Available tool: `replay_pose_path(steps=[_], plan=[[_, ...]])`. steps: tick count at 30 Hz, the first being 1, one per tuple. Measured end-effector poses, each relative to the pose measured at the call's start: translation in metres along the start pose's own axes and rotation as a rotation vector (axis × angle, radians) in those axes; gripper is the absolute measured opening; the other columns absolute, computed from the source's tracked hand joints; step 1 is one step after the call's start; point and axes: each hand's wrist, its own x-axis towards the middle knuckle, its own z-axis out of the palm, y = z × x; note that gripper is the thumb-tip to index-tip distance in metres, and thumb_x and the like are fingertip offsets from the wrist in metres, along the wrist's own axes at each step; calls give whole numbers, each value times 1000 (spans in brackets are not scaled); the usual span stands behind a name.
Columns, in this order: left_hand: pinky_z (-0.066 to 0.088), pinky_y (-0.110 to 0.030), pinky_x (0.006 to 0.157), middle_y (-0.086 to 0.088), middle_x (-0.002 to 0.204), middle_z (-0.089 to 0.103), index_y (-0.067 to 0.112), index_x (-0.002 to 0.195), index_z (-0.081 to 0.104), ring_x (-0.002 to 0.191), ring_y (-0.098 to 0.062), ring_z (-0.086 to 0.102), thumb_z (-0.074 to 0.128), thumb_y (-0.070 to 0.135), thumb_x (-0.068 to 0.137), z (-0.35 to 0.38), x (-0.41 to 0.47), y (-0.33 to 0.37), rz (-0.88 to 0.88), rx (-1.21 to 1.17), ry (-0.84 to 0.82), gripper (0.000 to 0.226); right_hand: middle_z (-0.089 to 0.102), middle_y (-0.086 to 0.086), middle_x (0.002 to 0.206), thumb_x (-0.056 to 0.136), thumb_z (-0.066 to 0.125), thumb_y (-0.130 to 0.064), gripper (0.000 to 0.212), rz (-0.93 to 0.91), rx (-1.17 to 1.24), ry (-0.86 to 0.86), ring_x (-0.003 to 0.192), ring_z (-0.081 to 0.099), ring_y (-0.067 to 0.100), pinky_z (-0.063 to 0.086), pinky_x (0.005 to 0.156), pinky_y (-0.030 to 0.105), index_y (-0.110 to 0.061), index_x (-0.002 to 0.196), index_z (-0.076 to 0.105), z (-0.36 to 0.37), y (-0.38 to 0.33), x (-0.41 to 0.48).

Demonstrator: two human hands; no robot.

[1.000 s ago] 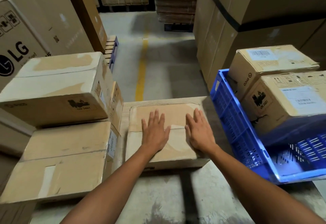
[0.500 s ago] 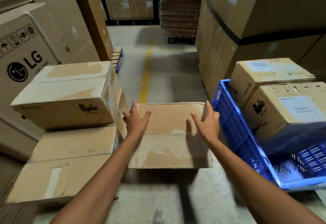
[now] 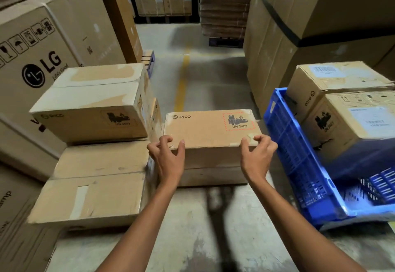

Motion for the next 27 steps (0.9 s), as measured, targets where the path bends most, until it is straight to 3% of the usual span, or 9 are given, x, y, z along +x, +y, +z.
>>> replay_pose_path(steps=[2, 4, 8, 11, 12, 16, 20, 25, 27], plan=[[38, -36, 94, -16, 121, 44, 15, 100, 66, 109, -34, 43, 71, 23, 86, -2, -2, -1, 108, 184, -19, 18, 38, 12, 144, 89, 63, -34, 29, -91, -213, 2, 135, 39, 35, 31, 113, 62, -18, 111, 54, 5, -5, -4], [38, -53, 99, -18, 126, 52, 17, 94, 70, 116, -38, 47, 63, 19, 85, -2, -2, -2, 291, 362, -35, 11, 32, 8, 157, 88, 63, -33, 26, -215, -424, -35, 150, 20, 32, 11, 113, 73, -22, 111, 59, 12, -14, -9], [50, -47, 89, -14, 111, 64, 9, 98, 73, 101, -34, 60, 46, 17, 87, -5, 1, -3, 481, 320, -121, 30, 51, -5, 146, 94, 56, -33, 21, -409, -534, -82, 151, 26, 23, -1, 107, 81, -26, 112, 65, 16, -29, -16], [52, -43, 88, -13, 109, 64, 7, 103, 72, 101, -31, 61, 49, 17, 90, -4, 1, -5, 514, 283, -167, 28, 65, -3, 132, 90, 64, -30, 23, -566, -635, -54, 143, 42, 29, -12, 108, 75, -22, 111, 70, 21, -34, -23], [52, -44, 89, -13, 111, 64, 6, 104, 71, 103, -31, 61, 51, 17, 90, -3, -1, -4, 531, 279, -194, 27, 66, -2, 130, 90, 63, -30, 25, -618, -637, -65, 139, 47, 31, -10, 110, 74, -21, 113, 70, 26, -34, -27], [43, -56, 103, -14, 119, 64, 10, 109, 70, 117, -33, 58, 44, 22, 91, -1, -5, 0, 495, 351, -212, 34, 65, 7, 133, 92, 45, -30, 37, -840, -452, -284, 123, 61, 32, 42, 103, 56, -17, 117, 69, 48, -29, -41], [42, -51, 109, -18, 126, 64, 5, 118, 68, 124, -35, 57, 41, 29, 93, -2, -5, -6, 464, 408, -241, 44, 64, 3, 135, 98, 42, -34, 39, -877, -497, -315, 128, 56, 30, 44, 103, 47, -19, 123, 68, 57, -27, -48], [52, -42, 83, -10, 103, 61, 9, 105, 67, 97, -29, 57, 43, 22, 90, -3, 17, 7, 496, 487, -320, 31, 59, -1, 119, 95, 44, -41, 26, -880, -597, -351, 103, 55, 25, 40, 82, 41, -25, 107, 61, 55, -43, -35], [50, -42, 91, -12, 118, 57, 11, 115, 64, 111, -30, 53, 43, 20, 94, -2, 33, 12, 493, 511, -400, 31, 57, 3, 116, 92, 38, -45, 35, -860, -649, -411, 101, 53, 27, 40, 82, 44, -23, 108, 61, 59, -57, -24]])
